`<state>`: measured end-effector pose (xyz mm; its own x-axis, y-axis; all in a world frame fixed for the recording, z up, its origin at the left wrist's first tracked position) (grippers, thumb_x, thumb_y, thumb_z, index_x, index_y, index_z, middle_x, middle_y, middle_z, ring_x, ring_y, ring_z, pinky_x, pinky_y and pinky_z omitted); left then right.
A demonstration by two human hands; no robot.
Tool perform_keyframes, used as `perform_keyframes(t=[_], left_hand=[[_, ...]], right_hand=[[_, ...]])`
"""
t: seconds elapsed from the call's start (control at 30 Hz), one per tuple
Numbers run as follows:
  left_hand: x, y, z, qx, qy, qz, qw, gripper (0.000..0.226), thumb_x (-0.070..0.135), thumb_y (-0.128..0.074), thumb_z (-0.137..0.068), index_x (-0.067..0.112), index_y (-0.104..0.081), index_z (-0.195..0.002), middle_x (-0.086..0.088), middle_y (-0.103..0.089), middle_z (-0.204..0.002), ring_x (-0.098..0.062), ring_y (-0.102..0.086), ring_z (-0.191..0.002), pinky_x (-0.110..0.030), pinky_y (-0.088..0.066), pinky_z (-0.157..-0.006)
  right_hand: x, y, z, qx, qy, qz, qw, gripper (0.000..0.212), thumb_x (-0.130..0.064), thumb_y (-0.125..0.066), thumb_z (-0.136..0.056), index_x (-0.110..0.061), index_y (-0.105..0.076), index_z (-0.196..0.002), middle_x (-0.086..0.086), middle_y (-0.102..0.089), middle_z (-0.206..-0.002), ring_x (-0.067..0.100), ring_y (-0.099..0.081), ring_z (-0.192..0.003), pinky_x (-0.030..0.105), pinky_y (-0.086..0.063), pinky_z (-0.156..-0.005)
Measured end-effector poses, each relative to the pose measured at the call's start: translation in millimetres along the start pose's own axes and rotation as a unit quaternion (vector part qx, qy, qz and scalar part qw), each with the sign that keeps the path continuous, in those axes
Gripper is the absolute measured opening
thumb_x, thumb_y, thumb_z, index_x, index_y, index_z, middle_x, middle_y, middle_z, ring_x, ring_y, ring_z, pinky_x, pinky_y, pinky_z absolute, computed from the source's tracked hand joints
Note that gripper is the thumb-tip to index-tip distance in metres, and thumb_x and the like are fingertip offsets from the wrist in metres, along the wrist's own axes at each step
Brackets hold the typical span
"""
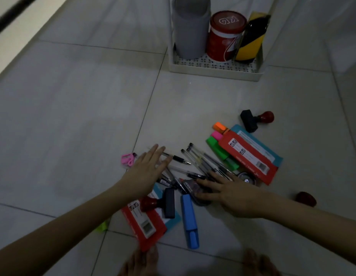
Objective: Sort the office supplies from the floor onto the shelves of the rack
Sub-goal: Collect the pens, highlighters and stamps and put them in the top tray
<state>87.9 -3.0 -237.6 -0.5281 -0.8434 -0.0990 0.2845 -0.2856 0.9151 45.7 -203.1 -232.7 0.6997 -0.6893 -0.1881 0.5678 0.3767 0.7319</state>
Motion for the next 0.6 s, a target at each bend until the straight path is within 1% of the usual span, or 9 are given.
perform_keyframes(t=[0.07, 0.13, 0.17, 0.23, 0.33, 0.4, 0.5, 0.57, 0.6], left_hand=[[-3, 0, -7, -0.006, -0.037, -0.013, 0.999, 0.096, 0.016, -0.085, -0.050, 0.010, -0.045, -0.137, -0.024, -0.049, -0.136, -0.040, -0.050, -0.124, -0.047, -0.037, -0.098], [-4, -4, -14, -0.007, -0.093, 0.001, 0.996, 0.084, 0.026, -0.062, -0.082, 0.016, -0.013, -0.149, -0.020, -0.014, -0.155, -0.036, -0.015, -0.144, -0.043, -0.005, -0.111], [-7, -7, -17, -0.040, -0.099, 0.003, 0.994, 0.080, 0.035, -0.049, -0.087, 0.019, -0.002, -0.150, -0.016, 0.001, -0.158, -0.030, 0.000, -0.147, -0.038, 0.005, -0.112], [-12, -8, -21, -0.068, -0.106, 0.027, 0.992, 0.090, 0.059, -0.029, -0.076, 0.020, 0.003, -0.150, -0.013, 0.008, -0.158, -0.027, 0.009, -0.146, -0.033, 0.008, -0.113], [-13, -11, -28, -0.070, -0.093, 0.065, 0.991, 0.106, 0.070, -0.016, -0.062, 0.014, 0.003, -0.150, -0.014, -0.002, -0.158, -0.027, 0.000, -0.147, -0.034, 0.001, -0.117], [-11, -7, -33, -0.047, -0.092, 0.082, 0.991, 0.105, 0.070, -0.023, -0.066, 0.006, -0.013, -0.149, -0.021, -0.024, -0.152, -0.033, -0.023, -0.142, -0.039, -0.018, -0.115], [-10, 0, -45, -0.032, -0.128, 0.057, 0.990, 0.091, 0.066, -0.051, -0.068, 0.000, -0.049, -0.131, -0.023, -0.058, -0.119, -0.035, -0.059, -0.106, -0.043, -0.056, -0.082], [-8, 9, -50, 0.011, -0.150, 0.014, 0.988, 0.087, 0.060, -0.071, -0.060, 0.001, -0.057, -0.122, -0.018, -0.061, -0.108, -0.031, -0.062, -0.094, -0.036, -0.057, -0.069], [-7, 12, -53, 0.015, -0.157, 0.008, 0.987, 0.089, 0.059, -0.074, -0.059, 0.003, -0.054, -0.126, -0.017, -0.059, -0.113, -0.030, -0.060, -0.098, -0.035, -0.055, -0.072]], right_hand=[[-1, 2, -3, 0.012, -0.008, 0.003, 1.000, 0.062, -0.017, -0.037, -0.099, -0.038, -0.008, -0.149, -0.001, 0.007, -0.159, 0.033, 0.009, -0.146, 0.054, -0.003, -0.116], [-4, 5, -4, 0.042, -0.018, -0.011, 0.999, 0.056, -0.022, -0.039, -0.098, -0.033, -0.017, -0.148, 0.004, -0.008, -0.157, 0.032, -0.007, -0.144, 0.050, -0.016, -0.115], [-4, 8, -4, 0.068, -0.031, -0.030, 0.997, 0.052, -0.026, -0.039, -0.098, -0.028, -0.021, -0.147, 0.007, -0.017, -0.152, 0.030, -0.016, -0.141, 0.045, -0.024, -0.112], [1, 17, -4, 0.129, -0.060, -0.075, 0.987, 0.048, -0.032, -0.037, -0.098, -0.020, -0.027, -0.144, 0.007, -0.027, -0.143, 0.025, -0.026, -0.134, 0.036, -0.033, -0.106], [21, 36, -10, 0.197, -0.112, -0.132, 0.965, 0.051, -0.033, -0.039, -0.098, -0.014, -0.026, -0.143, 0.009, -0.031, -0.141, 0.022, -0.030, -0.130, 0.030, -0.032, -0.105], [35, 44, -20, 0.206, -0.138, -0.101, 0.964, 0.056, -0.036, -0.037, -0.098, -0.009, -0.021, -0.145, 0.012, -0.035, -0.140, 0.025, -0.034, -0.127, 0.031, -0.030, -0.106], [40, 47, -36, 0.151, -0.146, -0.084, 0.974, 0.067, -0.040, -0.045, -0.095, -0.001, -0.019, -0.144, 0.019, -0.036, -0.140, 0.030, -0.036, -0.127, 0.035, -0.033, -0.106], [34, 49, -43, 0.110, -0.137, -0.063, 0.982, 0.080, -0.042, -0.050, -0.092, 0.005, -0.013, -0.145, 0.024, -0.030, -0.143, 0.033, -0.033, -0.131, 0.036, -0.030, -0.108], [31, 50, -45, 0.099, -0.137, -0.057, 0.984, 0.084, -0.043, -0.052, -0.091, 0.007, -0.011, -0.145, 0.025, -0.028, -0.143, 0.033, -0.032, -0.132, 0.036, -0.029, -0.109]])
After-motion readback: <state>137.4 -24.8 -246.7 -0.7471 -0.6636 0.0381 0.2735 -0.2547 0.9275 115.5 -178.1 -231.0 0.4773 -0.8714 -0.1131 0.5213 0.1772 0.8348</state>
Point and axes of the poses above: each hand's wrist, its own z-axis away from the middle knuckle, its own y-axis out of the back of the hand, x = y × z, the point moved 5 cm from there along -z, towards the middle knuckle
